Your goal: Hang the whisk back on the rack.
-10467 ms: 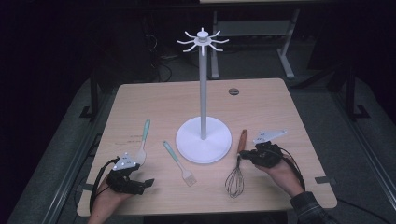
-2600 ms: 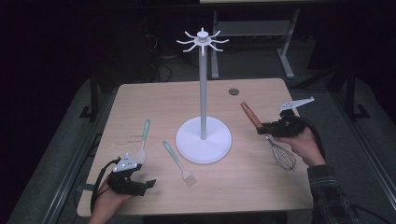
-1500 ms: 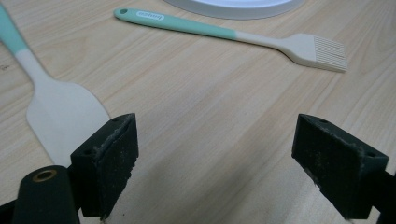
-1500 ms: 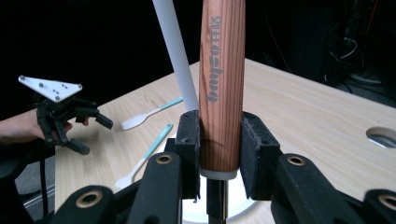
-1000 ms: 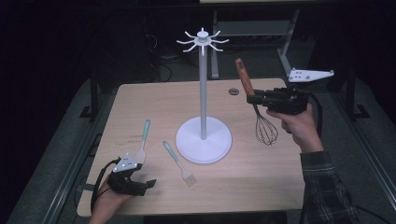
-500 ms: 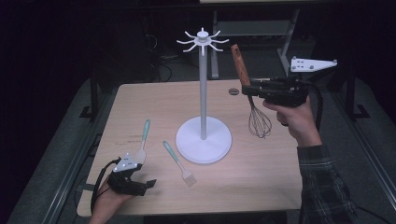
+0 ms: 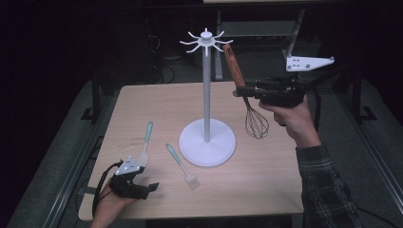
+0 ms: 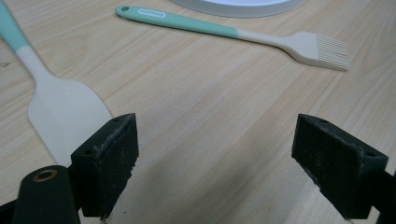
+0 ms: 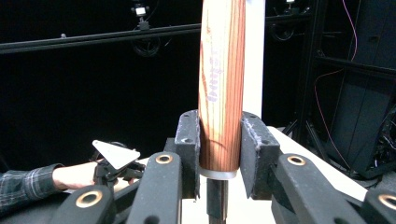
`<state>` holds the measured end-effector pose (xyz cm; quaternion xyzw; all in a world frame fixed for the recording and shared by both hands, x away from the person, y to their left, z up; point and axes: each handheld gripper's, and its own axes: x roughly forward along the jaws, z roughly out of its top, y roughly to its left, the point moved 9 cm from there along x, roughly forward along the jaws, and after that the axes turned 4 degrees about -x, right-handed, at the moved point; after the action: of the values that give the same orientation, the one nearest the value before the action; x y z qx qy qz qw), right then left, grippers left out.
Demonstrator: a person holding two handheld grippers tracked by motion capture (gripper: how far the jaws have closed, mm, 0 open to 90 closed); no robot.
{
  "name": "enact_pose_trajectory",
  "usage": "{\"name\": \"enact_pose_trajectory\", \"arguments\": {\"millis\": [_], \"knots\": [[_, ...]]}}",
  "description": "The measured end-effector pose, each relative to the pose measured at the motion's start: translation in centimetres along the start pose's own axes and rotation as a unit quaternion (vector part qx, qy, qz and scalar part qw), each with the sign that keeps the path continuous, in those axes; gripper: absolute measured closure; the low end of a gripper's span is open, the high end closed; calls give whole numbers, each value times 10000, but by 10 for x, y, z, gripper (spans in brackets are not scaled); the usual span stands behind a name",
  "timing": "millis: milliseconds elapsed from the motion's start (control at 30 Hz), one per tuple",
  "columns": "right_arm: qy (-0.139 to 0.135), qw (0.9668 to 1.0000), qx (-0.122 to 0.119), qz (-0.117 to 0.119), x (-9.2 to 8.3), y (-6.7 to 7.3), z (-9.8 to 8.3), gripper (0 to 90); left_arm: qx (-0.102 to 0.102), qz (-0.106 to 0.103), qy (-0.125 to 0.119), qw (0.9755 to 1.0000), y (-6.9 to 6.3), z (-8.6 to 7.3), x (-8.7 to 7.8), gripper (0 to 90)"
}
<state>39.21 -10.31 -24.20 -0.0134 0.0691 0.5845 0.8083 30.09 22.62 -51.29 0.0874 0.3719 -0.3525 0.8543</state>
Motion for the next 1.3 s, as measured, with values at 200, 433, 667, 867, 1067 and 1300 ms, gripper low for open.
{"name": "enact_pose_trajectory", "arguments": {"millis": [200,433,667,867,1067,1300], "knots": [[86,10000,-7,-31,8,-4,1,707,5,0,-11,10000,0,0,0,142],[168,9998,-34,-85,20,-8,1,707,23,-2,-3,10000,-1,0,-1,142],[229,9997,-40,-116,28,-10,-2,707,70,97,-90,9999,0,0,-1,141],[398,9990,-91,-172,35,-9,-6,706,114,95,-84,9999,0,0,-1,143],[459,9988,-100,-166,40,-8,-7,704,141,89,-113,9998,0,1,-2,144],[531,9983,-130,-198,42,-8,-9,668,117,81,-124,9998,0,1,-2,146]]}}
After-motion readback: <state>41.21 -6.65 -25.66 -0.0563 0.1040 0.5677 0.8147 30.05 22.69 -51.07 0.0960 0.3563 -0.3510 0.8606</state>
